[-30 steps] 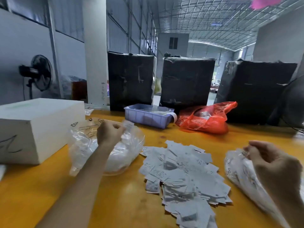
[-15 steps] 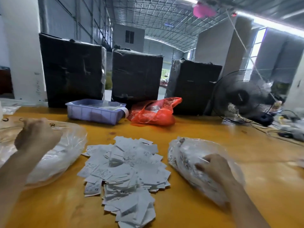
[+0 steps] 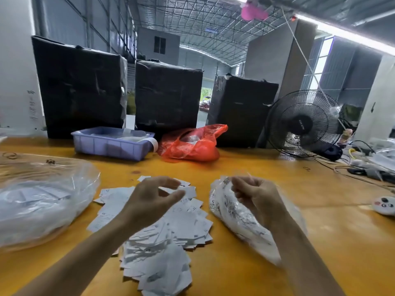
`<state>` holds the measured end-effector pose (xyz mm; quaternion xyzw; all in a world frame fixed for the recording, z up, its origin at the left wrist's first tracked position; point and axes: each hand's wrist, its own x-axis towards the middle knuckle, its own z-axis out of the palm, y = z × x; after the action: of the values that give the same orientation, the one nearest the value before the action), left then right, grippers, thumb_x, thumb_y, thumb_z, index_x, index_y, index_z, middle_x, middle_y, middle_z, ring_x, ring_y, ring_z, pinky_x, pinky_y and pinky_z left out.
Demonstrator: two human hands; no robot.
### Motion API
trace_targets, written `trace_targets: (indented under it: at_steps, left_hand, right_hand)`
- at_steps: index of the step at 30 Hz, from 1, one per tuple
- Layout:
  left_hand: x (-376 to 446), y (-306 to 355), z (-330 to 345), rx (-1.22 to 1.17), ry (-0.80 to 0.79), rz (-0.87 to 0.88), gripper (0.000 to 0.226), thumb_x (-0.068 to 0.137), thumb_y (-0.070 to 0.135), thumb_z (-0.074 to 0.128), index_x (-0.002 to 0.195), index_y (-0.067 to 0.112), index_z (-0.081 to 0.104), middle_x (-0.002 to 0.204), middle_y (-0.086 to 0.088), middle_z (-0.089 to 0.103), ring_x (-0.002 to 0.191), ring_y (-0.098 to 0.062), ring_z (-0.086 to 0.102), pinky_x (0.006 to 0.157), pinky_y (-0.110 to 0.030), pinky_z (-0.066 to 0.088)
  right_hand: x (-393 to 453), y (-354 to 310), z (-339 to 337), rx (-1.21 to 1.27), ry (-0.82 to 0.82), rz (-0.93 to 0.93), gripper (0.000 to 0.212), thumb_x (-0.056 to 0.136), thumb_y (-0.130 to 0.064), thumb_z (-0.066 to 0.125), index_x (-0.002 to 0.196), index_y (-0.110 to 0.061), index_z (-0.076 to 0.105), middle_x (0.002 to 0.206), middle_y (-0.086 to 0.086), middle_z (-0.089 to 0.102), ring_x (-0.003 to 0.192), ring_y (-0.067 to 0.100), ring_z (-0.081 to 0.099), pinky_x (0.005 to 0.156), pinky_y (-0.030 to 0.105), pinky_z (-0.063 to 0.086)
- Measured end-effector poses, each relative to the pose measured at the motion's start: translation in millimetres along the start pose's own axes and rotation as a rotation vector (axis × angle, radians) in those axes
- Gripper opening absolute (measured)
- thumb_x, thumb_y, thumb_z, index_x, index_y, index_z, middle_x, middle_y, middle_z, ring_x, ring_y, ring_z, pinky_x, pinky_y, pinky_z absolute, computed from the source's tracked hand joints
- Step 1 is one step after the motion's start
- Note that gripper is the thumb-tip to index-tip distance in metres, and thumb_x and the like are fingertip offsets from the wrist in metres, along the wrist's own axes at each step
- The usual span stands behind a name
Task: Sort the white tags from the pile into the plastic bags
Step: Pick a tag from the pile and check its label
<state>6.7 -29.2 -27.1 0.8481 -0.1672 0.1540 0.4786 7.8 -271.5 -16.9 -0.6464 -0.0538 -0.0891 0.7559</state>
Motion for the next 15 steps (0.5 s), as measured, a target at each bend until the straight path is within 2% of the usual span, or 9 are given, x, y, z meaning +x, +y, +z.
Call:
trace_targets:
  at_steps: [3, 5, 7, 10, 15]
  left_hand:
    - [-2.8, 14.8, 3.1, -0.310, -0.200, -0.067, 0.047, 0.067, 0.053, 0.073, 0.106, 0.027, 0.066, 0.099, 0.005, 0.072, 0.087, -0.005, 0.069, 0.065, -0.018, 0.053]
    - [-3.0, 16.4, 3.0, -0.420, -0.280, -0.132, 0.049, 0.066, 0.045, 0.077, 0.108, 0.024, 0.066, 0.101, -0.001, 0.072, 0.089, -0.013, 0.070, 0.067, -0.021, 0.053]
    - [-2.5, 12.5, 0.8, -0.437, -0.272, -0.175, 0.042, 0.068, 0.030, 0.081, 0.106, 0.018, 0.068, 0.100, -0.007, 0.072, 0.086, -0.018, 0.070, 0.069, -0.024, 0.053]
    - [-2.5, 5.0, -3.3, -0.458, -0.247, -0.231, 0.024, 0.074, 0.010, 0.079, 0.097, 0.010, 0.071, 0.091, -0.014, 0.073, 0.075, -0.016, 0.067, 0.070, -0.025, 0.054]
    - [0.1, -1.9, -8.0, -0.518, -0.172, -0.326, 0.008, 0.076, 0.002, 0.073, 0.083, 0.002, 0.072, 0.063, -0.006, 0.065, 0.055, -0.009, 0.058, 0.057, -0.019, 0.050]
  right_hand:
    - [-13.7, 3.6, 40.3, -0.020, -0.299, 0.075, 0.014, 0.064, -0.017, 0.079, 0.071, -0.009, 0.071, 0.060, 0.008, 0.064, 0.048, 0.010, 0.056, 0.043, 0.015, 0.044]
    - [-19.2, 12.0, 58.6, -0.072, -0.385, 0.109, 0.011, 0.075, -0.005, 0.074, 0.082, -0.007, 0.066, 0.061, 0.011, 0.065, 0.048, 0.012, 0.057, 0.043, 0.016, 0.043]
    - [-23.1, 17.1, 67.0, -0.105, -0.441, 0.120, 0.017, 0.079, 0.005, 0.067, 0.091, -0.005, 0.061, 0.064, 0.013, 0.066, 0.050, 0.015, 0.060, 0.045, 0.018, 0.044]
    - [-26.8, 20.2, 71.4, -0.136, -0.514, 0.164, 0.027, 0.081, 0.004, 0.067, 0.104, -0.002, 0.054, 0.069, 0.014, 0.069, 0.053, 0.017, 0.063, 0.048, 0.019, 0.046]
    - [-28.1, 21.1, 74.1, -0.115, -0.499, 0.210, 0.040, 0.082, 0.002, 0.066, 0.116, -0.001, 0.046, 0.078, 0.018, 0.071, 0.059, 0.020, 0.066, 0.052, 0.023, 0.051]
